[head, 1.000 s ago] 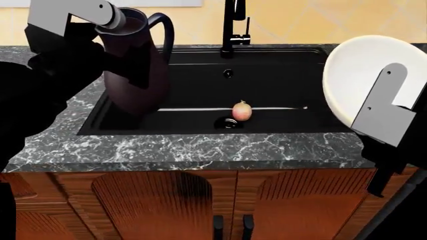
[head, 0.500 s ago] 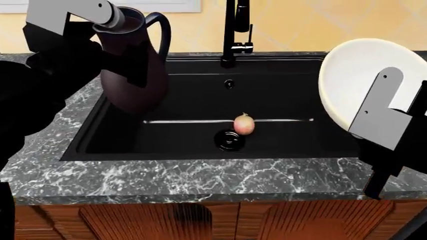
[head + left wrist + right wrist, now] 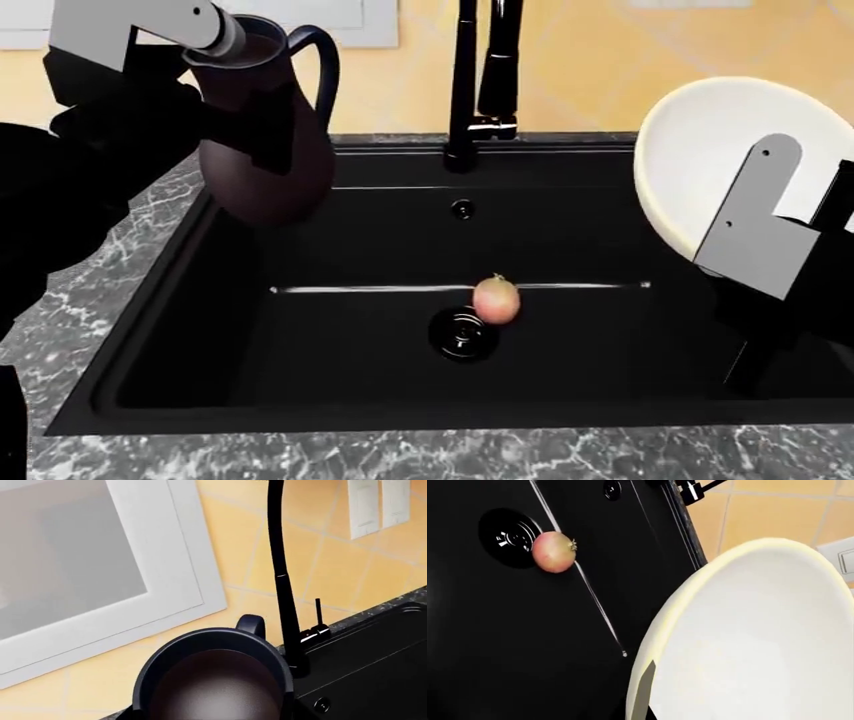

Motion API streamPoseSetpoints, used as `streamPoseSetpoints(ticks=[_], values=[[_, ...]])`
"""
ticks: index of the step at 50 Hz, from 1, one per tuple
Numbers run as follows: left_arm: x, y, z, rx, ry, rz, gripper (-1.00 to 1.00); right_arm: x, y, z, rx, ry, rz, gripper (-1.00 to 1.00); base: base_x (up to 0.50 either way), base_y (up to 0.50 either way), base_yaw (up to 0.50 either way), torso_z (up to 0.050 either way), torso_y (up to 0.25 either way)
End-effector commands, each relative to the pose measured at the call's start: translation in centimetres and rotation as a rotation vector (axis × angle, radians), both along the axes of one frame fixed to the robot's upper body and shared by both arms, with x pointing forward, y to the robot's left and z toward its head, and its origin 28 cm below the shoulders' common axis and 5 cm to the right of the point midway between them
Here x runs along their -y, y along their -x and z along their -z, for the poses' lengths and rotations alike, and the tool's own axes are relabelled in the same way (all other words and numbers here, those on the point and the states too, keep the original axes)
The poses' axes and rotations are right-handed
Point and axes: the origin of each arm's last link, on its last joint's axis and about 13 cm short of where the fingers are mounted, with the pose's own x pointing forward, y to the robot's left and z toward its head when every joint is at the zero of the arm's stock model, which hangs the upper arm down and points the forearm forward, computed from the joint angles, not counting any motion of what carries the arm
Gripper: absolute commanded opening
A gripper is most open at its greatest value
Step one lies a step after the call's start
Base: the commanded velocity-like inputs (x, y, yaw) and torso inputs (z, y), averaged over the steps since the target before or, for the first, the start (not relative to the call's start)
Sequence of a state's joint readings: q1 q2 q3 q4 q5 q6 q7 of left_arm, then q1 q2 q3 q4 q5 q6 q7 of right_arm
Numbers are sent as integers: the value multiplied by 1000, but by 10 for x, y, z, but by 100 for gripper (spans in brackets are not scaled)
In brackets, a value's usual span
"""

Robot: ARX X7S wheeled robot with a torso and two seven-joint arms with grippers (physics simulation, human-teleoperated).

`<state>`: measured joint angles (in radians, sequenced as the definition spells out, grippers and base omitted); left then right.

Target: Pick the pitcher and bowl and place them in the sink. Then turn on the water.

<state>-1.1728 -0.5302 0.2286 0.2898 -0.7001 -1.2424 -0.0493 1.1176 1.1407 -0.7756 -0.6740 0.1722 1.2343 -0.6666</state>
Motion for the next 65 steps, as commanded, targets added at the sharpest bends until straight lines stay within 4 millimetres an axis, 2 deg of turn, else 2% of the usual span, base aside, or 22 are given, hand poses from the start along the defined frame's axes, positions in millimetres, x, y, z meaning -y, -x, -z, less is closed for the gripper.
streamPoseSetpoints(ticks=[1, 18, 37, 65], values=[[-4, 2, -10, 60, 17, -45, -100, 1, 1, -5, 41, 10, 8, -100, -6, -387, 0, 0, 10], [-3, 2, -9, 60, 18, -43, -100, 1, 3, -5, 40, 10, 8, -100, -6, -373, 0, 1, 3], [-1, -4, -3, 33, 14, -45, -100, 1, 0, -3, 29, 8, 7, -100, 0, -9, 0, 1, 3], [15, -35, 57, -182, -13, 18, -100, 2, -1, 1, 25, 1, 9, -100, 0, 0, 0, 1, 3]])
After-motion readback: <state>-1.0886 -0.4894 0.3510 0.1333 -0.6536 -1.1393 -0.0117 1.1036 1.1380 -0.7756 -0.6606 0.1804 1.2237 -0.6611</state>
